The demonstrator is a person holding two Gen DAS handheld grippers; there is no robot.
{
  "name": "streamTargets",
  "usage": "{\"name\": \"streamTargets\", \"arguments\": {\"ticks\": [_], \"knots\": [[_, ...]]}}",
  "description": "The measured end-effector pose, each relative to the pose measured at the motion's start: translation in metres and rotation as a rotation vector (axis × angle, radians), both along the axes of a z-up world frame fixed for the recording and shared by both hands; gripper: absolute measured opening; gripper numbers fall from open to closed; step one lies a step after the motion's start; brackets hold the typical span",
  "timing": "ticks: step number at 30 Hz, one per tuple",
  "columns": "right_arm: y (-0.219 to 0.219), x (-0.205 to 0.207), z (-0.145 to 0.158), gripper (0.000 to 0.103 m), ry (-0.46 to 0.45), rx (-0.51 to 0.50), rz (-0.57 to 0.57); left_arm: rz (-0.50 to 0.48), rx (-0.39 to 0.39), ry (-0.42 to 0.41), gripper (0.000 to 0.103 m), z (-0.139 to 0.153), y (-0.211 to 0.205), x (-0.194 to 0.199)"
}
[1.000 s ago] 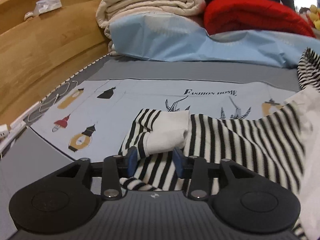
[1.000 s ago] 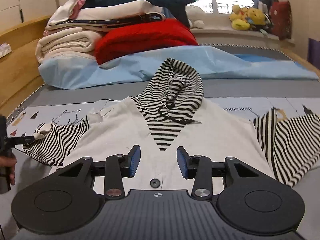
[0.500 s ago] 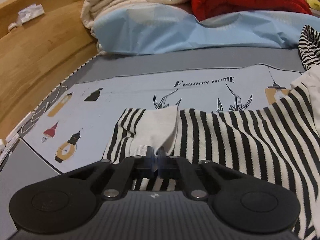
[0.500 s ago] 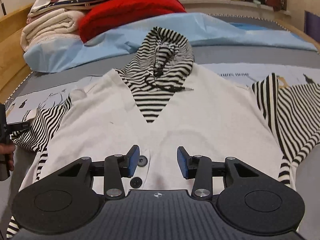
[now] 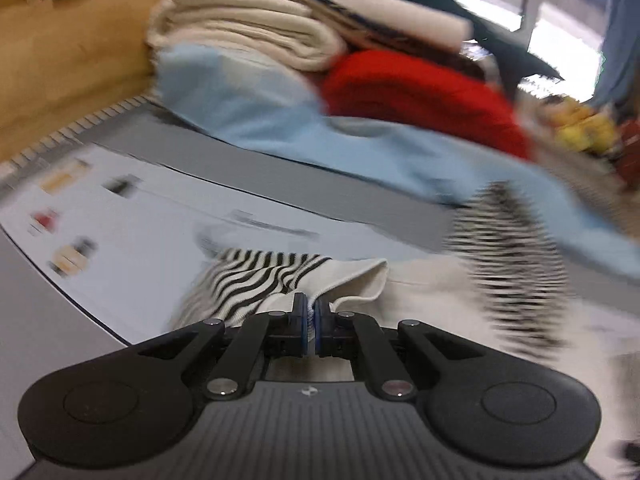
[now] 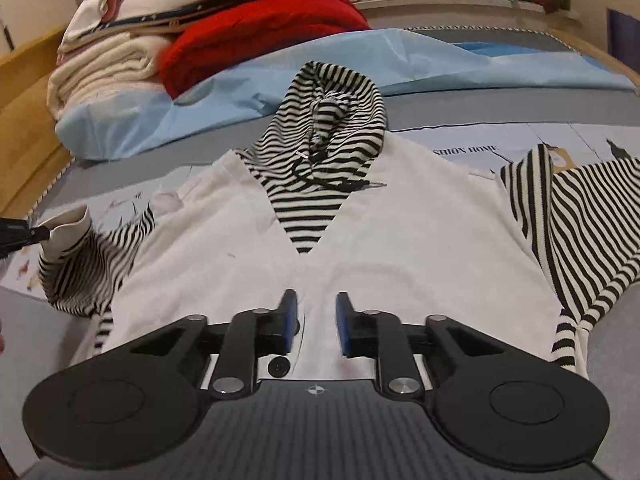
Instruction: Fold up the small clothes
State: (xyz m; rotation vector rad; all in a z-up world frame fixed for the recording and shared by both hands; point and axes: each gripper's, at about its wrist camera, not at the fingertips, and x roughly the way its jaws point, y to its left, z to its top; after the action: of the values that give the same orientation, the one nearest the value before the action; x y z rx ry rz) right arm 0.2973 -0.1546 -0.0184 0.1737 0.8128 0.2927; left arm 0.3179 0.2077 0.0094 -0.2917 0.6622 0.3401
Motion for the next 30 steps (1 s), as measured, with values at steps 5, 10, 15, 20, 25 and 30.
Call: {"name": "streamTargets", "arguments": {"ticks": [5, 10, 15, 20, 25, 30], "knots": [[-0.019, 0.002, 0.011, 0.013, -0.001, 0.072, -0.040, -0.154, -0.187, -0.051, 0.003, 0.009, -0.080, -0.004], [-0.039, 0.004, 0.014, 0.013, 0.004, 0.102, -0.082, -0.301, -0.364, -0.009, 0.003, -0.018, -0.155, 0.020], [-0.058, 0.008, 0.004, 0.013, 0.057, 0.119, -0.145, -0.440, -0.551, 0.077, 0.004, -0.040, -0.198, 0.044], [-0.077, 0.018, -0.013, 0.016, 0.145, 0.202, -0.243, -0.403, -0.507, 0.056, 0.009, -0.033, -0.174, 0.054], [-0.071, 0.026, -0.036, 0.026, 0.250, 0.265, -0.265, -0.276, -0.387, 0.046, 0.009, -0.020, -0.132, 0.053], [-0.052, 0.031, -0.064, 0.036, 0.357, 0.256, -0.293, -0.179, -0.387, 0.041, 0.009, -0.015, -0.088, 0.046]]}}
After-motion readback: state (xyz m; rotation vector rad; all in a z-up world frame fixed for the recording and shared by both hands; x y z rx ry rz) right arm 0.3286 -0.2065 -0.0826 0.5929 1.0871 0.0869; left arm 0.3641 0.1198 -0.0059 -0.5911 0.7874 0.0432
